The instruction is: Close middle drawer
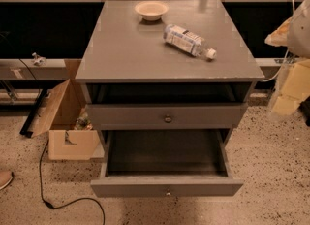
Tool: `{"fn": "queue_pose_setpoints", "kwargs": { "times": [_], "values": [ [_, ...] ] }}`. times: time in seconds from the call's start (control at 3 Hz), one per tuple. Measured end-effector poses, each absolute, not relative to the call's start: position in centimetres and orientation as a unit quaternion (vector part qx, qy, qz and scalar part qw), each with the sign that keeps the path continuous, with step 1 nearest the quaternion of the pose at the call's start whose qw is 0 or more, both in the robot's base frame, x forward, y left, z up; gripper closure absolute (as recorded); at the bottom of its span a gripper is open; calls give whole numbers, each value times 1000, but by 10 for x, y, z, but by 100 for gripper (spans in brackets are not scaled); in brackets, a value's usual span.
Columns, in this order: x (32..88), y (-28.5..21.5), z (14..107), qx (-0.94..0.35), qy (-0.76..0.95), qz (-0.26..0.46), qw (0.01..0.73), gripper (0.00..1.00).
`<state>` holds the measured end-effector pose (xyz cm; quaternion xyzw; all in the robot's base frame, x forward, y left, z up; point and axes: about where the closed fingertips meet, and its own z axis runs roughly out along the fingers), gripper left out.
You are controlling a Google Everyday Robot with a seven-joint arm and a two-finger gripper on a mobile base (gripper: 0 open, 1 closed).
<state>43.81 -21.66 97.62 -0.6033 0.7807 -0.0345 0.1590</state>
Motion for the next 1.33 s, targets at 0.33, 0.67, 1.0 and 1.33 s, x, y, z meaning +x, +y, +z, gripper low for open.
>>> {"fn": "queue_pose_setpoints", "kwargs": {
  "times": [0.33, 0.67, 1.0, 1.33],
  "values": [
    [438, -217, 976, -603, 781, -34, 159, 0],
    [441, -218, 967, -601, 782, -23, 164, 0],
    [442, -210, 923, -595, 788, 6, 159, 0],
    [426, -196, 816, -570, 808, 71, 133, 0]
  ]
}}
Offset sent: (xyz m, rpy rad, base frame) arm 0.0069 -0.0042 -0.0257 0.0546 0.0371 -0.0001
